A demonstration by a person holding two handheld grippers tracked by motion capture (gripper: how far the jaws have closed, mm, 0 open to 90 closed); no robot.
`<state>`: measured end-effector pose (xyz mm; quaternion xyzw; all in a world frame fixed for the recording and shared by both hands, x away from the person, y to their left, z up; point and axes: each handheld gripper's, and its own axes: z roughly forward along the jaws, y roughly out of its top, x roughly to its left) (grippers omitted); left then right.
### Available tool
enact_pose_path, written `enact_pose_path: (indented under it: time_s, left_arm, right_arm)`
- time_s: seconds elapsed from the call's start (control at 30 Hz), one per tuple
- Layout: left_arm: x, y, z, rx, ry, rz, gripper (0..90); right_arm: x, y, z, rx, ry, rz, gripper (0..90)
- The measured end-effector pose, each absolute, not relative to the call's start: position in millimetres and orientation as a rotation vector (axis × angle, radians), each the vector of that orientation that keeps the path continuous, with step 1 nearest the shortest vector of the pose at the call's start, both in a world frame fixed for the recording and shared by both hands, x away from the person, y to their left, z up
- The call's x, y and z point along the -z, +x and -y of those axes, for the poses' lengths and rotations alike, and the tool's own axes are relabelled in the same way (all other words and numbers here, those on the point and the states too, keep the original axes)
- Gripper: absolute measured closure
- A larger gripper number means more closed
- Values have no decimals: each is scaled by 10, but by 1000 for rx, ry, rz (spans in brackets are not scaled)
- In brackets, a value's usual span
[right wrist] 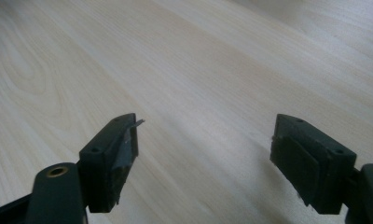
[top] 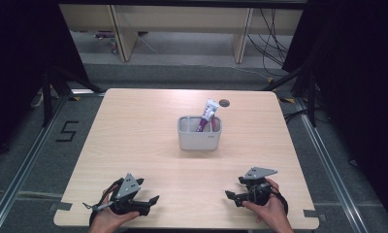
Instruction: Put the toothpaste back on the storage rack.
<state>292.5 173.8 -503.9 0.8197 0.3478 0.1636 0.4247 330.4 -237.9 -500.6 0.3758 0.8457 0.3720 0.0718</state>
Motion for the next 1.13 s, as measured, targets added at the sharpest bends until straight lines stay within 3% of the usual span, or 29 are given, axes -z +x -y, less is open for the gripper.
enact_pose_path:
  time_s: [0.4,0.7,1.13]
  left_arm:
    - [5060,2764,-1747,-367,2078,-856,185]
    - [5060,2723,-1796,-487,2155,-828,187]
    - [5092,2770,-1830,-483,2149,-849,188]
  right_arm:
    - [5004,3281,2359,-1123,1154,-2483,195]
    - [5004,3275,2339,-1111,1151,-2494,195]
    - [5012,3282,2309,-1122,1103,-2505,197]
